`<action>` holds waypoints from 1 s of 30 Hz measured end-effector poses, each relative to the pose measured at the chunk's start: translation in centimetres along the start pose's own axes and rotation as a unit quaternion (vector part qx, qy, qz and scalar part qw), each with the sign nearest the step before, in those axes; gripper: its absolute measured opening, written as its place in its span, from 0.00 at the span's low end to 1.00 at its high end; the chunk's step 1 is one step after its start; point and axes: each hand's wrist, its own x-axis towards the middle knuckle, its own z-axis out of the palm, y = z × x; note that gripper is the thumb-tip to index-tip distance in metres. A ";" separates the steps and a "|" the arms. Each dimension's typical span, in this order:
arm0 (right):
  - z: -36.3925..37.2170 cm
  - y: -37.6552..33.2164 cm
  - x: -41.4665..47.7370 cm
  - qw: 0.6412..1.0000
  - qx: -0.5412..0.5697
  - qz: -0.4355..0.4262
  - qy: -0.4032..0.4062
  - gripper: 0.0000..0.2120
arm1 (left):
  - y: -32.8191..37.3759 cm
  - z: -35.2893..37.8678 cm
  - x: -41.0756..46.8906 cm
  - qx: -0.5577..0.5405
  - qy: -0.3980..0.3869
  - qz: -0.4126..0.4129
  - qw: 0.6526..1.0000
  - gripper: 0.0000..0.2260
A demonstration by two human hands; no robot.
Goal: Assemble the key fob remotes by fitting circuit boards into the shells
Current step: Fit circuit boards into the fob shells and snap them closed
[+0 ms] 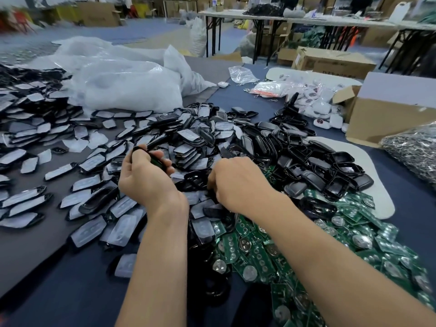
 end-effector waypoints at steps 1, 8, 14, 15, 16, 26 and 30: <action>-0.3 0.3 0.0 1.000 0.012 0.021 -0.006 0.10 | 0.0 0.0 -0.1 0.000 0.001 -0.003 1.000 0.10; -0.9 0.7 2.7 0.953 0.211 0.204 0.068 0.11 | 0.1 0.2 -0.2 0.001 -0.005 -0.014 1.000 0.10; 0.6 0.0 5.8 0.927 0.254 0.275 -0.023 0.16 | 0.0 0.2 -0.2 0.012 0.000 -0.020 1.000 0.10; 0.7 0.2 5.8 0.917 0.276 0.287 -0.023 0.15 | 0.0 0.2 -0.2 0.014 0.000 -0.023 1.000 0.10; 0.7 0.3 5.5 0.909 0.294 0.296 -0.015 0.14 | -0.1 0.2 -0.3 0.016 -0.002 -0.026 1.000 0.10; -2.2 5.3 -6.1 0.745 0.586 0.286 0.141 0.06 | -2.3 0.9 -4.2 0.156 -0.215 -0.085 0.960 0.10; -2.1 6.4 -10.8 0.674 0.642 0.296 0.217 0.05 | -4.4 0.9 -7.5 0.271 -0.359 -0.093 0.888 0.09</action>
